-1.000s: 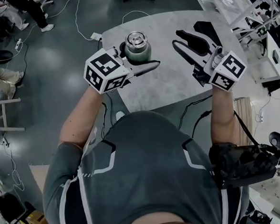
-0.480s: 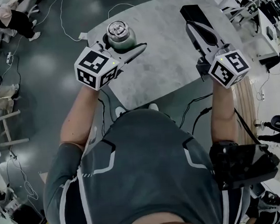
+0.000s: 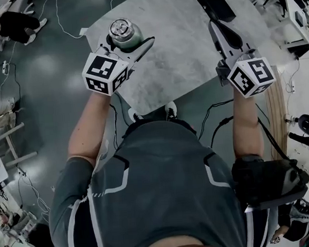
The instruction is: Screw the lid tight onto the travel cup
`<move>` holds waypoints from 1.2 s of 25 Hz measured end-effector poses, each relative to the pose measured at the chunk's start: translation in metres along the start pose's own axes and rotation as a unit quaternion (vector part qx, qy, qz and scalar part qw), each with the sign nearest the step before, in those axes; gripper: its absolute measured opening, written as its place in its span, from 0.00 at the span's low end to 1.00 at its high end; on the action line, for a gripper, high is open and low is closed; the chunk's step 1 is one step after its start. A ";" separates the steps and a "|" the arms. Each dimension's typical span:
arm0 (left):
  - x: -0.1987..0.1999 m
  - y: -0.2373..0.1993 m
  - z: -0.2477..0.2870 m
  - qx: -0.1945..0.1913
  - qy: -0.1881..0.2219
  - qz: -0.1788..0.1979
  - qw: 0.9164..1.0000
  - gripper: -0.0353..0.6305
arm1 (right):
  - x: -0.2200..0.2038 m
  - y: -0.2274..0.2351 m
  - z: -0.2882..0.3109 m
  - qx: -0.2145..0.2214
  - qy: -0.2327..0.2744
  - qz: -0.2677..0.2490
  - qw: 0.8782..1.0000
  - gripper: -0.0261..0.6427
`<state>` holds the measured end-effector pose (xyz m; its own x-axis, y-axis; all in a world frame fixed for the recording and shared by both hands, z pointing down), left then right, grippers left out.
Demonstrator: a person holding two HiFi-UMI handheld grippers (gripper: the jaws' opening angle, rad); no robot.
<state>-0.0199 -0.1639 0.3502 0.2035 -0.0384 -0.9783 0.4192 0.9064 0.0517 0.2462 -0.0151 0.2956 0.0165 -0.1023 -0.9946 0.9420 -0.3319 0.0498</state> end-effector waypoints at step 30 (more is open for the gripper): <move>-0.226 -0.028 0.161 0.048 -0.123 -0.046 0.990 0.65 | -0.205 0.084 0.068 -0.077 -0.116 0.101 0.985 0.09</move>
<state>0.0648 -0.2482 0.6025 0.3638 -0.2315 -0.9022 0.5267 0.8500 -0.0057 0.2995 -0.0855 0.5099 0.1484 -0.3698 -0.9172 0.9672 -0.1389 0.2125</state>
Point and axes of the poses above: the fingertips, and each gripper's own axes: z forward along the fingers, y to its right, x out of its top, the point moved 10 cm from there along -z, backward along the fingers, and after that the axes turned 7 degrees about x, right-handed, at the moved point
